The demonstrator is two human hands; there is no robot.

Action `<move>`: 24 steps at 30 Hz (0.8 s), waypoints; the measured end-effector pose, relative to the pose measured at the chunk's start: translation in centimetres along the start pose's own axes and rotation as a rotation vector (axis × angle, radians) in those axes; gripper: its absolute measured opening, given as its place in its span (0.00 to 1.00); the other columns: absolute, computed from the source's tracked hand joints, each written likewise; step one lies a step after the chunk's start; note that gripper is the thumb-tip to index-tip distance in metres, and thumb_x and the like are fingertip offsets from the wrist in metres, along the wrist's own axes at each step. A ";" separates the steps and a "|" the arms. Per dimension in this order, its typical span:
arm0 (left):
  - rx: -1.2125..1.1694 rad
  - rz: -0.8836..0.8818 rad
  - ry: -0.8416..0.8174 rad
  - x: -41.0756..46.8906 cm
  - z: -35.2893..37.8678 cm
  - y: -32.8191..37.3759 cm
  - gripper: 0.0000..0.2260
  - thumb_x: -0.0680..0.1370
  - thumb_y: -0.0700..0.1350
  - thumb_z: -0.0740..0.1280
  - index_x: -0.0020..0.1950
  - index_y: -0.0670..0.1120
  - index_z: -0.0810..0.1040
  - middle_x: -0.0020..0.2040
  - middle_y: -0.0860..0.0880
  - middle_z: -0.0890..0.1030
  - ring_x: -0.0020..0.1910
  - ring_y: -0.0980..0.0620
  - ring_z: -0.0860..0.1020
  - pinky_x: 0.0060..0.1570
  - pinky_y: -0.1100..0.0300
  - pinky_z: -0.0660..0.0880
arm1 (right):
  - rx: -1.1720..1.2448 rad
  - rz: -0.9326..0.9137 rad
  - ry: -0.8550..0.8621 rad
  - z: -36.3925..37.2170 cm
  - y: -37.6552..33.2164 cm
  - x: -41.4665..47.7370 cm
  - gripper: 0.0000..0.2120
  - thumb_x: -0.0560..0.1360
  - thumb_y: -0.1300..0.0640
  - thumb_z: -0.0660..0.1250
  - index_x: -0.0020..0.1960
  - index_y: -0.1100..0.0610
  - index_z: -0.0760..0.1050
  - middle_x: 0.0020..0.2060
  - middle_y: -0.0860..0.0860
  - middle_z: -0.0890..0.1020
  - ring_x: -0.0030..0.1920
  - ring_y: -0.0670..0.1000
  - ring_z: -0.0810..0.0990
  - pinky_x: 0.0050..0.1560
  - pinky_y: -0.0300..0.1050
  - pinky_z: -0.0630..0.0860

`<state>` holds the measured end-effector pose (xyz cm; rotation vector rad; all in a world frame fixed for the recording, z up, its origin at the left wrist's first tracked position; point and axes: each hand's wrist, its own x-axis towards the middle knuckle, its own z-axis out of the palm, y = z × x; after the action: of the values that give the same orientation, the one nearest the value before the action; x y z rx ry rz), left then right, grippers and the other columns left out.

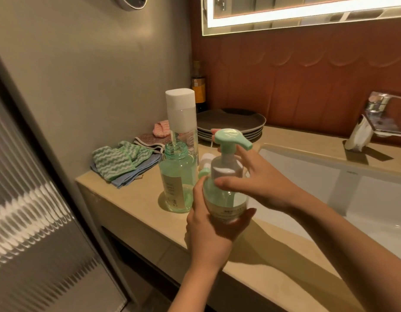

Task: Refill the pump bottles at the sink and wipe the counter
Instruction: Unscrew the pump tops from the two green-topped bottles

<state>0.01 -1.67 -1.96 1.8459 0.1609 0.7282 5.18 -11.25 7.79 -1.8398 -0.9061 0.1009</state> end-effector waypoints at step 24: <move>0.022 0.008 0.015 -0.3 0.0 -0.1 0.40 0.56 0.67 0.74 0.65 0.64 0.62 0.55 0.59 0.78 0.54 0.56 0.78 0.48 0.50 0.78 | -0.034 0.063 0.113 -1.5 0.0 0.2 0.49 0.64 0.56 0.78 0.75 0.47 0.51 0.50 0.41 0.80 0.54 0.36 0.77 0.58 0.35 0.73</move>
<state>-0.22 -1.71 -2.20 1.8633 0.1721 0.7493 6.01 -12.29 8.54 -1.8863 -0.7752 0.0205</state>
